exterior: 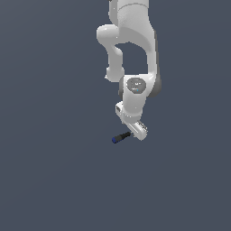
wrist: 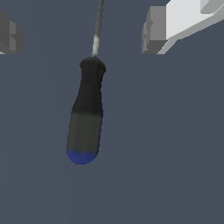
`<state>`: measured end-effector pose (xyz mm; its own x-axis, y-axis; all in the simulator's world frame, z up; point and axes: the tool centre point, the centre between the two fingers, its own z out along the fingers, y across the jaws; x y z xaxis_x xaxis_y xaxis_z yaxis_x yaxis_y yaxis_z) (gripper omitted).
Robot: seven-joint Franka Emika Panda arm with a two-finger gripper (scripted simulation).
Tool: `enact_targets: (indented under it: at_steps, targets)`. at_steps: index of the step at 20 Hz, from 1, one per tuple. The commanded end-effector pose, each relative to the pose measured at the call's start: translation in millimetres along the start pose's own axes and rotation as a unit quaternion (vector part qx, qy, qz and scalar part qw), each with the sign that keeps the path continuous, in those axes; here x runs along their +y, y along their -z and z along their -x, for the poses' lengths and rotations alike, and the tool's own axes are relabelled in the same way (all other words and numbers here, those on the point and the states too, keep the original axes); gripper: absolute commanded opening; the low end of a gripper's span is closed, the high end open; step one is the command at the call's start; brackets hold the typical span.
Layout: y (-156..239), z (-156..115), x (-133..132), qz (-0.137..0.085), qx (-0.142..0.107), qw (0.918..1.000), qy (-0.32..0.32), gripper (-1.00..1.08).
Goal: Pick up the object and move it to a goal position.
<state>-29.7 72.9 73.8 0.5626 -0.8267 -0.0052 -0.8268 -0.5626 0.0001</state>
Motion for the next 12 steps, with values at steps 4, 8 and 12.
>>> enact_targets:
  at_steps: [4, 8, 12]
  targets:
    - [-5.9, 3.8, 0.8, 0.0, 0.002, 0.9993, -0.037, 1.0]
    - [-8.0, 5.3, 1.1, 0.0, 0.002, 0.9988, -0.05, 1.0]
    - [-8.3, 5.5, 1.1, 0.0, 0.002, 0.9987, -0.05, 1.0]
